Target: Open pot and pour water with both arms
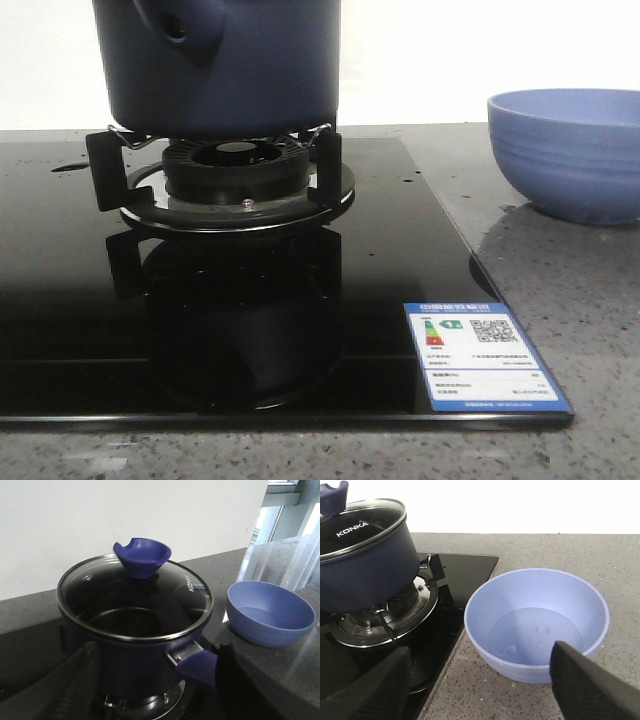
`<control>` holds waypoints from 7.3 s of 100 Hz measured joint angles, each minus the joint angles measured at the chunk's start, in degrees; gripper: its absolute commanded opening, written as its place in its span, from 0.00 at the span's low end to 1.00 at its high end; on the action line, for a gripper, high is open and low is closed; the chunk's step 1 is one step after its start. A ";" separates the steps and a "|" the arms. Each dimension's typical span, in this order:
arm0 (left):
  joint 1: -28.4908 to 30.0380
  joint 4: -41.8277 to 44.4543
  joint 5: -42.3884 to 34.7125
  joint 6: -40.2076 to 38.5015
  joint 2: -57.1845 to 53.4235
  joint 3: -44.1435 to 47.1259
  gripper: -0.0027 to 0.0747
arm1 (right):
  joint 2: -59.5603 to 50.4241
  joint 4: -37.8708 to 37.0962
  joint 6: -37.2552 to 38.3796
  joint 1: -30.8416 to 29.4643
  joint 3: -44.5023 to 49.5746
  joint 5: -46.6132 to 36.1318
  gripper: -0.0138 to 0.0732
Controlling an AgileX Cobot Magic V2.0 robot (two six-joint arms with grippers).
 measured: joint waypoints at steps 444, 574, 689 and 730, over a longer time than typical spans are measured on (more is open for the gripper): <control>27.12 4.20 6.02 3.09 18.34 -22.55 0.50 | 73.76 4.96 3.07 3.87 -88.21 38.08 0.11; 32.73 4.00 6.33 3.09 18.34 -22.55 0.50 | 69.41 2.94 -15.57 24.44 -43.07 -55.25 0.11; 32.73 2.60 6.33 3.09 18.34 -22.55 0.50 | 69.02 -6.50 -15.57 25.15 -40.32 -79.23 0.11; 31.92 -2.51 6.33 4.83 18.34 -22.55 0.50 | 59.95 -0.50 -15.57 22.52 -45.90 -45.37 0.11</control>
